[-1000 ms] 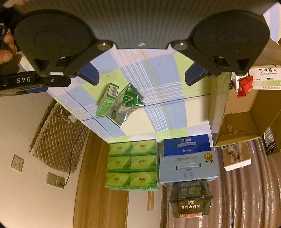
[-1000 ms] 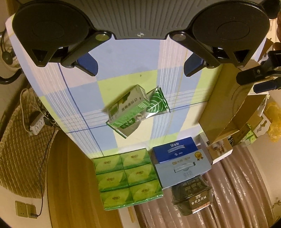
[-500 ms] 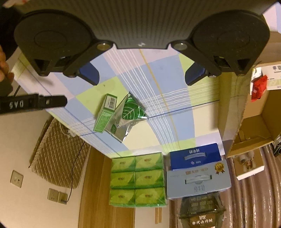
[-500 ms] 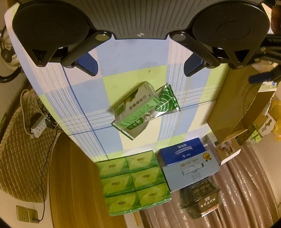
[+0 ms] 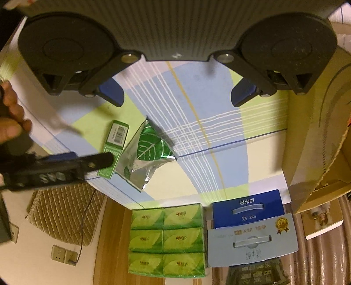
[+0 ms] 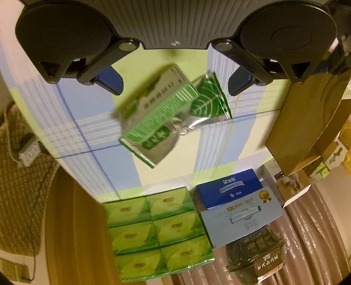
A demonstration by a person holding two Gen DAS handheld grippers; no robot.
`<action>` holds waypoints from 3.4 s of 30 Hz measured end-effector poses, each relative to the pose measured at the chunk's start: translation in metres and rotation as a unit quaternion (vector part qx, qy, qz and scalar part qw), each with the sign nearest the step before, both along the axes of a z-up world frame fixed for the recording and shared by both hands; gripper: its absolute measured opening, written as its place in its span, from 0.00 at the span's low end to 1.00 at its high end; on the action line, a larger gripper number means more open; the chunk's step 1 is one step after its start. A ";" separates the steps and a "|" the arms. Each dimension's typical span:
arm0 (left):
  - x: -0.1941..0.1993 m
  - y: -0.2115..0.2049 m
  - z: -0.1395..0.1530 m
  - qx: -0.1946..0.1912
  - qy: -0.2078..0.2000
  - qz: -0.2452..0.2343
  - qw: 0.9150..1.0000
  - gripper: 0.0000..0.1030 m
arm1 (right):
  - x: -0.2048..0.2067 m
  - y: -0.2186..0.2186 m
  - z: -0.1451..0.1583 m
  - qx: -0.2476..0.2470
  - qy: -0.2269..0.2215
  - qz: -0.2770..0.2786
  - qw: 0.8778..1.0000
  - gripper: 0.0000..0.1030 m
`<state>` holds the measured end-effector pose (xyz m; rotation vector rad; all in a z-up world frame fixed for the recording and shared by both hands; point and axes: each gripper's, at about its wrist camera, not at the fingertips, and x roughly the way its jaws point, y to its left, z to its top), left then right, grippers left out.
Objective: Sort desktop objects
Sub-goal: 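Move both tools from the cardboard box to the silver tea bag and green box, then grasp the silver tea bag with the left gripper while the right gripper grasps the green box, then lift the tea bag with the left gripper while the right gripper lifts the green box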
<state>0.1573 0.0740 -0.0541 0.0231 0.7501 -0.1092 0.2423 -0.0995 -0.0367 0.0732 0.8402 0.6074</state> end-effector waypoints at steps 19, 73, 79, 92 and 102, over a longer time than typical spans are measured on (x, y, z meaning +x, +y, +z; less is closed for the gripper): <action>0.009 0.003 -0.010 -0.021 0.010 -0.005 1.000 0.99 | 0.025 -0.005 -0.019 -0.052 0.017 -0.044 0.998 0.43; 0.229 -0.110 -0.037 0.129 0.174 -0.237 0.947 0.82 | 0.105 -0.025 -0.039 -0.199 0.018 0.122 0.972 0.61; 0.232 -0.109 -0.046 0.132 0.186 -0.240 0.944 0.74 | 0.107 -0.024 -0.046 -0.196 0.019 0.123 0.973 0.60; 0.181 -0.093 -0.033 0.138 0.224 -0.201 0.944 0.47 | 0.086 -0.018 -0.035 -0.187 0.035 0.107 0.976 0.27; 0.071 -0.049 -0.023 0.083 0.255 -0.117 0.956 0.46 | 0.023 -0.007 -0.017 -0.126 0.098 0.121 0.980 0.27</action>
